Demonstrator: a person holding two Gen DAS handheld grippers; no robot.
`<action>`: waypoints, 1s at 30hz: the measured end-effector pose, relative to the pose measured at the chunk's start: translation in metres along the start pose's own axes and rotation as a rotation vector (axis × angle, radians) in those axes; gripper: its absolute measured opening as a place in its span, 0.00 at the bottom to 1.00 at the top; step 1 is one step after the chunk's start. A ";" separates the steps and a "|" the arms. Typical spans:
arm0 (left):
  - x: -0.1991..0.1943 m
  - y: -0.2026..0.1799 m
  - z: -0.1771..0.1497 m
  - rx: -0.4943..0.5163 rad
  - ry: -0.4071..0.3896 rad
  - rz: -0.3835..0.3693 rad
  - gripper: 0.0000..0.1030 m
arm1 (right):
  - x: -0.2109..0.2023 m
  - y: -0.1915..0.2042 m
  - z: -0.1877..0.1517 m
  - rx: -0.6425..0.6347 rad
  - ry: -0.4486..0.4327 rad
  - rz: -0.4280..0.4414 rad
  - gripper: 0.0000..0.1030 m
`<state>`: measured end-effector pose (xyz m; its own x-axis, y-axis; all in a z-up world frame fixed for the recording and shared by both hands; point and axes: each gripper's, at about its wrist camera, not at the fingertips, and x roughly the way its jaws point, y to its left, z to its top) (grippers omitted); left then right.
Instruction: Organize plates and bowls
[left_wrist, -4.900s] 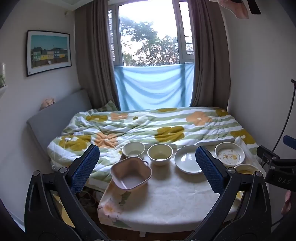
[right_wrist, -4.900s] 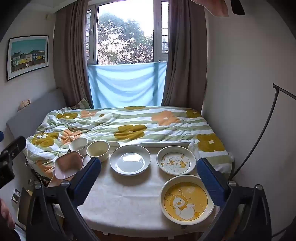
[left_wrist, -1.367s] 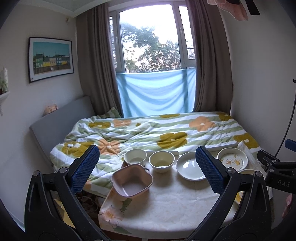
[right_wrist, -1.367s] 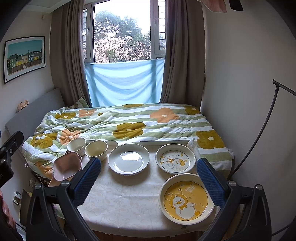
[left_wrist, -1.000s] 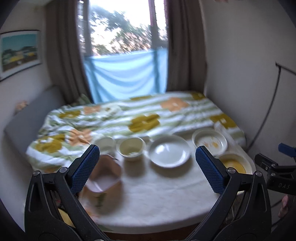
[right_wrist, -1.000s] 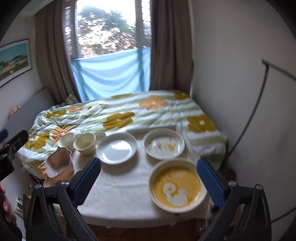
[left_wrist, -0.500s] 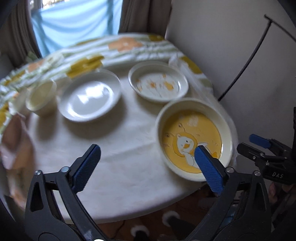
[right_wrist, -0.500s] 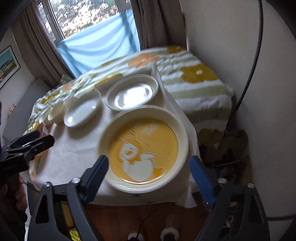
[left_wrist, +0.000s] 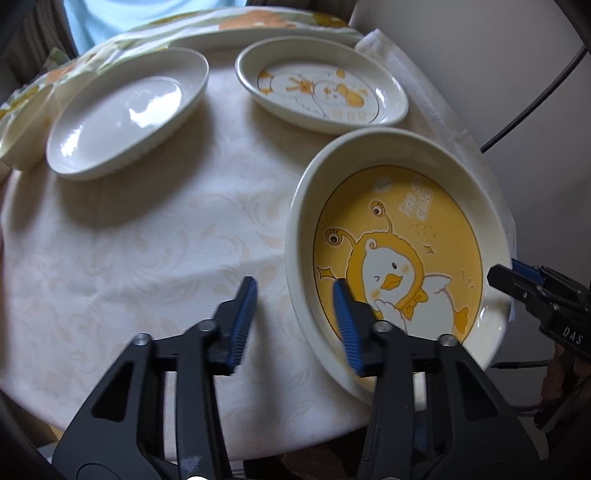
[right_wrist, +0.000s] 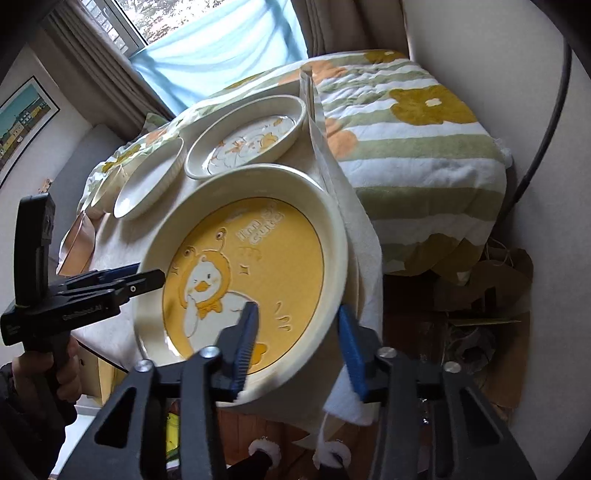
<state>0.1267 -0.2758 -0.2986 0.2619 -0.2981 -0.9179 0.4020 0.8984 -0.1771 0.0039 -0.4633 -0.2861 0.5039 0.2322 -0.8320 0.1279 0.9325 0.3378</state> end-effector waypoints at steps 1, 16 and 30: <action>0.002 0.000 0.000 -0.012 -0.003 -0.021 0.30 | 0.002 -0.003 0.002 -0.003 0.003 0.007 0.27; 0.008 0.000 0.006 -0.046 0.019 -0.046 0.17 | 0.018 -0.019 0.019 -0.022 0.033 0.060 0.13; -0.056 0.035 -0.008 -0.121 -0.086 -0.057 0.17 | -0.010 0.027 0.038 -0.147 0.002 0.090 0.13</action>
<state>0.1188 -0.2246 -0.2563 0.3183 -0.3716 -0.8721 0.3112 0.9099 -0.2741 0.0349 -0.4509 -0.2524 0.5057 0.3173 -0.8022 -0.0439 0.9382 0.3434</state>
